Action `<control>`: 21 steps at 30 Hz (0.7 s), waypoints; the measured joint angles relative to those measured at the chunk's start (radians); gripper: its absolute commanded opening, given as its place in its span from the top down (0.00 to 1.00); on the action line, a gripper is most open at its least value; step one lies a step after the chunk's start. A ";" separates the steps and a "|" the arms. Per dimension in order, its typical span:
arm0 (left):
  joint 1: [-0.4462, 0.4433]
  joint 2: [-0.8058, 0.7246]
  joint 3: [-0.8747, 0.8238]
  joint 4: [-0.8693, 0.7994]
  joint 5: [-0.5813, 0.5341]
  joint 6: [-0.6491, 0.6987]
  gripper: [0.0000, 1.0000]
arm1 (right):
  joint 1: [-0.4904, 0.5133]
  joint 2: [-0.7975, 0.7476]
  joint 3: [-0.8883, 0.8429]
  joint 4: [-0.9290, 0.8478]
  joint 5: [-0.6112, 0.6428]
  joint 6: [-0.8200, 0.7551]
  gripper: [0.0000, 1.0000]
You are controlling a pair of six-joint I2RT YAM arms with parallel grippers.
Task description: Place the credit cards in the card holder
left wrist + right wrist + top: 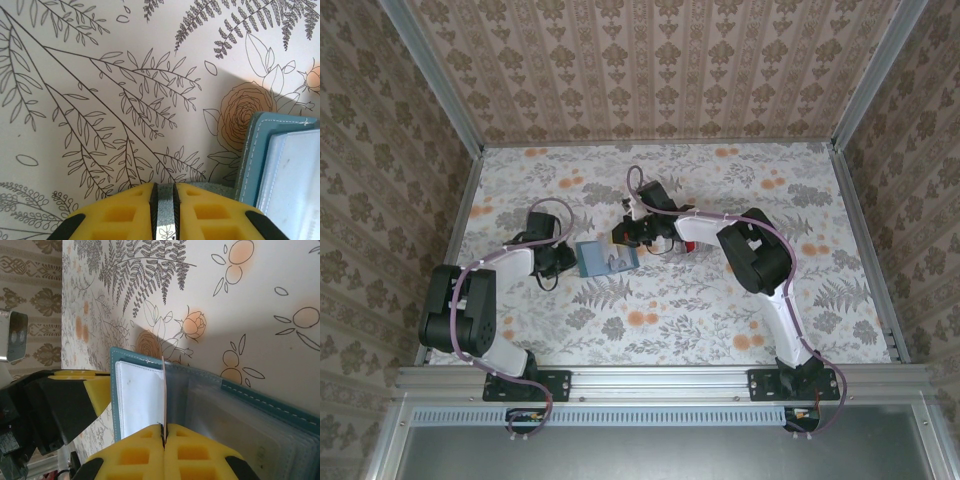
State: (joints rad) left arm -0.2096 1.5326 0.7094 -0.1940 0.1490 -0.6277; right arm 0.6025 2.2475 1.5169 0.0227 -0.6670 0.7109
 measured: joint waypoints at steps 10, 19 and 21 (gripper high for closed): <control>-0.006 0.002 0.000 0.002 0.000 0.000 0.81 | 0.002 -0.021 -0.063 0.000 0.000 -0.004 0.93; -0.020 0.011 0.007 0.006 -0.007 -0.001 0.81 | 0.014 -0.024 -0.067 -0.003 0.001 -0.008 0.93; -0.032 0.019 0.013 0.013 -0.009 -0.001 0.81 | 0.021 -0.024 -0.067 -0.003 0.004 -0.007 0.93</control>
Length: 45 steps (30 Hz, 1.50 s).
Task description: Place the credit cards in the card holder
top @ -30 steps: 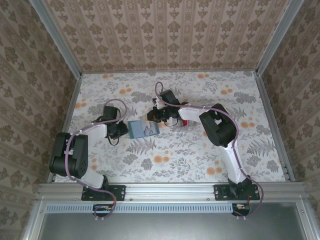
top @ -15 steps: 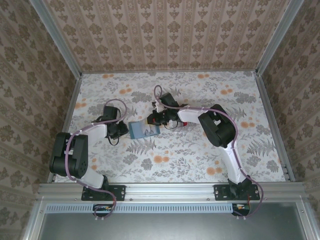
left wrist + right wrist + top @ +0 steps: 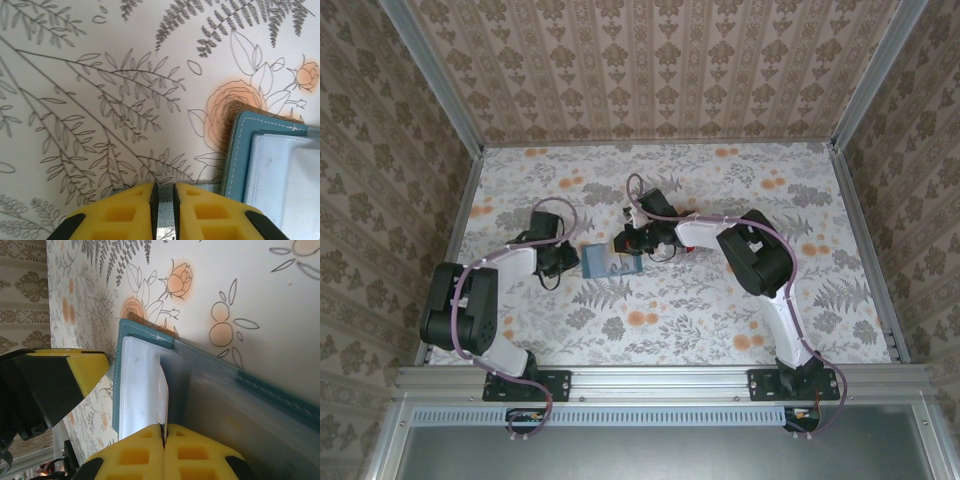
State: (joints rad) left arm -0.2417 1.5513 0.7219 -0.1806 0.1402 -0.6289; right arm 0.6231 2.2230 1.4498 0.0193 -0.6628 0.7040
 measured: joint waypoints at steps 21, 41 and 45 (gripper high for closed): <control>-0.039 0.029 0.025 0.009 -0.042 -0.008 0.84 | 0.093 -0.038 -0.094 0.169 0.252 0.123 0.89; -0.052 0.031 0.025 0.021 -0.014 -0.008 0.84 | 0.082 -0.136 -0.137 0.065 0.320 0.052 0.58; -0.052 0.032 0.025 0.021 -0.014 -0.008 0.84 | 0.068 -0.157 -0.137 0.016 0.332 0.015 0.70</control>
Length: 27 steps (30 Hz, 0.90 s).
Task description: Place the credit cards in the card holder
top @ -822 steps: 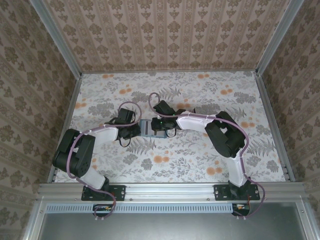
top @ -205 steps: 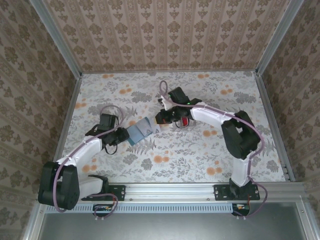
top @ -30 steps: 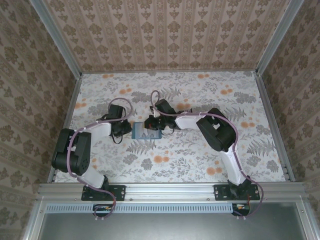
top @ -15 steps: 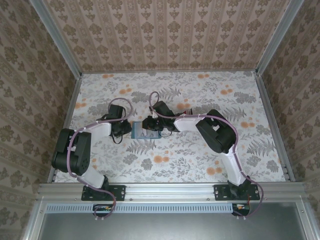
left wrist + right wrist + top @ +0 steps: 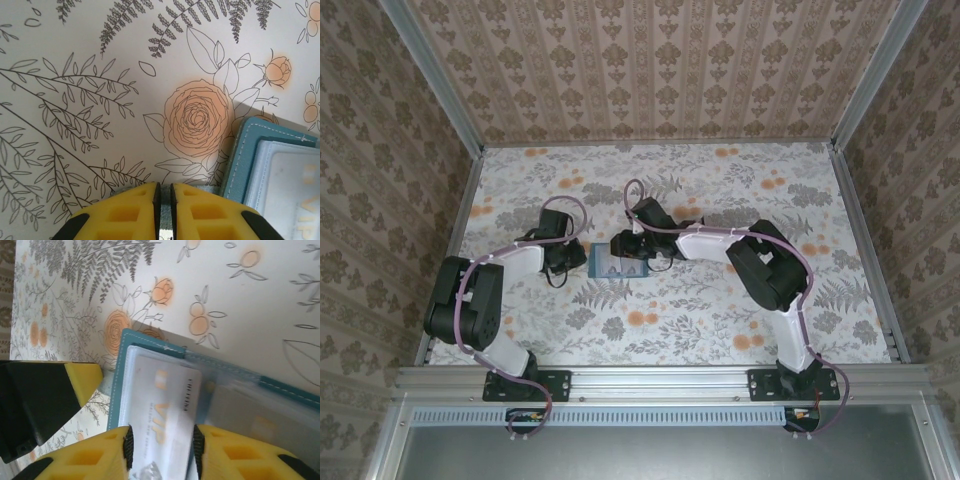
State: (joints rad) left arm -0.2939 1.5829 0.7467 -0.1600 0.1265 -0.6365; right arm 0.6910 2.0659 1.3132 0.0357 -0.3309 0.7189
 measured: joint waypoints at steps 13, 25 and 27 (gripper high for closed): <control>0.000 0.000 0.000 0.000 0.000 0.000 0.84 | 0.000 0.012 0.030 -0.116 0.029 -0.062 0.92; 0.000 0.000 0.000 0.000 0.000 0.000 0.84 | 0.048 0.051 0.084 -0.158 0.029 -0.068 0.92; 0.000 0.000 0.000 -0.001 0.000 0.000 0.84 | 0.047 0.050 0.084 -0.161 0.029 -0.073 0.92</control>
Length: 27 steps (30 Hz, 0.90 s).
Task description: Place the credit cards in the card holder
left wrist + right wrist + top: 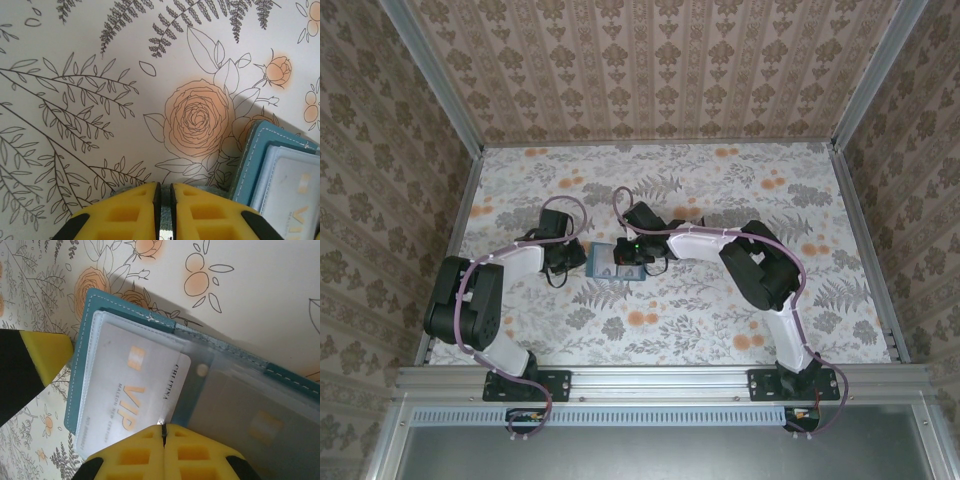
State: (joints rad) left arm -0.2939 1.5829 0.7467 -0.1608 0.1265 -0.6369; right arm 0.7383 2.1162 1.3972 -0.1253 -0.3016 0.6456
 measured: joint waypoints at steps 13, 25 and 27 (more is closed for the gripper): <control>0.000 -0.035 0.002 -0.072 0.007 0.007 0.71 | 0.005 -0.172 -0.103 -0.070 -0.052 -0.087 0.90; 0.000 -0.069 0.224 -0.213 -0.014 0.056 0.70 | 0.065 -0.203 -0.225 -0.091 -0.100 -0.101 0.88; 0.000 -0.023 0.266 -0.212 -0.009 0.064 0.71 | 0.069 -0.203 -0.229 -0.087 -0.105 -0.100 0.88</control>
State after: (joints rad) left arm -0.2939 1.5597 1.0126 -0.3733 0.1173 -0.5732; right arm 0.8078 1.9137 1.1679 -0.2127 -0.4061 0.5453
